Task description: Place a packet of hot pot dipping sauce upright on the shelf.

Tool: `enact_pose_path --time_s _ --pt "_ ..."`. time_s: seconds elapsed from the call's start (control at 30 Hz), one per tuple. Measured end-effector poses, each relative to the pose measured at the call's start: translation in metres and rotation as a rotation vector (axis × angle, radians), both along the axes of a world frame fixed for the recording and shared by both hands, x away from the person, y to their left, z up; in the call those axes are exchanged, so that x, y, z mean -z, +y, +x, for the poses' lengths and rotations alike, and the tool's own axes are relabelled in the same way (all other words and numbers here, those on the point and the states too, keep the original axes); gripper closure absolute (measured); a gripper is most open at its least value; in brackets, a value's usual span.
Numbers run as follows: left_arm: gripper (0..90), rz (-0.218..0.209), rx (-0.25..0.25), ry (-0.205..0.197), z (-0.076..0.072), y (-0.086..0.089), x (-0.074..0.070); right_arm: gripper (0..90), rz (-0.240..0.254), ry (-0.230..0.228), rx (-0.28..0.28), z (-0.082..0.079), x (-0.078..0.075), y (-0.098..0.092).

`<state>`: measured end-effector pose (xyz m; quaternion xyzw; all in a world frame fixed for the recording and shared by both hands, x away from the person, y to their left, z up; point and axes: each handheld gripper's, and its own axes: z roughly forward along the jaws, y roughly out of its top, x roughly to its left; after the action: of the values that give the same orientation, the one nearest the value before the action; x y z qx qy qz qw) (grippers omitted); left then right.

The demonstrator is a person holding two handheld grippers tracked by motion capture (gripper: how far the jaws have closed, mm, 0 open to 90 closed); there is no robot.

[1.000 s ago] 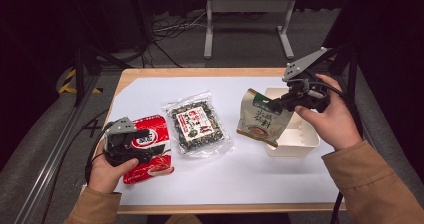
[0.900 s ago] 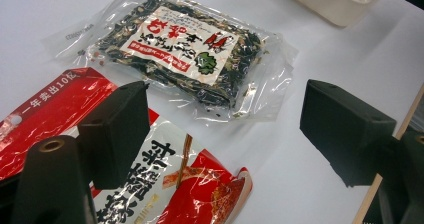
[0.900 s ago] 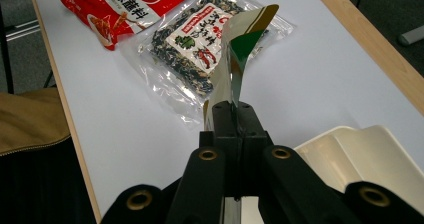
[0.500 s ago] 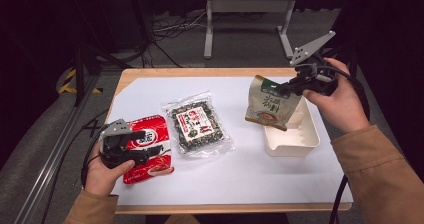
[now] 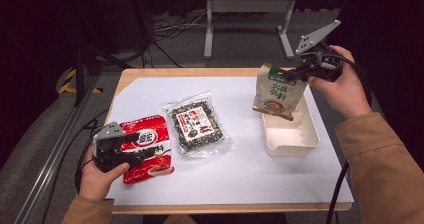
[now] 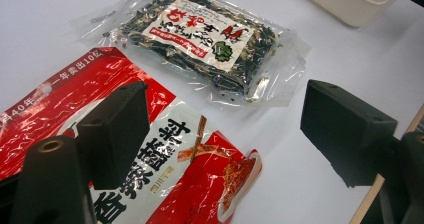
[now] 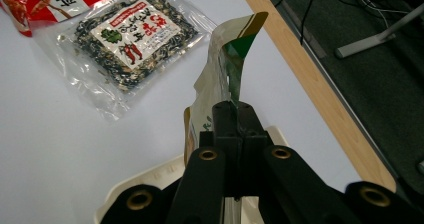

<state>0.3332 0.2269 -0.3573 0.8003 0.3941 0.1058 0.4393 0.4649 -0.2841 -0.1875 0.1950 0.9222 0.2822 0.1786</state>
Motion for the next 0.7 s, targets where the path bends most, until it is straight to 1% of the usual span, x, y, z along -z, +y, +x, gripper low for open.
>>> enact_pose_path --time_s 0.17,0.3,0.37,0.5,0.53,0.6,0.63,0.7 --pt "20.1 0.0 0.002 0.002 0.001 0.002 0.001 89.7 -0.012 -0.021 0.004 0.011 -0.004 -0.003" --pt "20.0 0.008 -0.008 0.001 -0.001 0.004 0.004 89.7 -0.033 -0.02 0.018 0.02 -0.005 -0.008" --pt "20.0 0.007 -0.018 0.015 -0.004 0.006 0.007 89.7 -0.042 -0.023 0.019 0.023 -0.005 -0.01" --pt "20.0 0.009 -0.032 0.015 -0.008 0.01 0.008 89.7 -0.06 -0.039 -0.006 0.031 -0.006 -0.014" --pt "20.0 0.009 -0.044 0.017 -0.012 0.013 0.01 89.7 -0.075 -0.044 -0.023 0.033 -0.006 -0.015" --pt "20.0 0.012 -0.052 0.021 -0.014 0.015 0.011 89.7 -0.081 -0.052 -0.033 0.035 -0.006 -0.016" --pt "20.0 0.011 -0.065 0.026 -0.017 0.017 0.012 89.7 -0.091 -0.056 -0.049 0.04 -0.006 -0.018" --pt "20.0 0.018 -0.077 0.027 -0.02 0.02 0.013 89.7 -0.091 -0.056 -0.06 0.044 -0.006 -0.02"
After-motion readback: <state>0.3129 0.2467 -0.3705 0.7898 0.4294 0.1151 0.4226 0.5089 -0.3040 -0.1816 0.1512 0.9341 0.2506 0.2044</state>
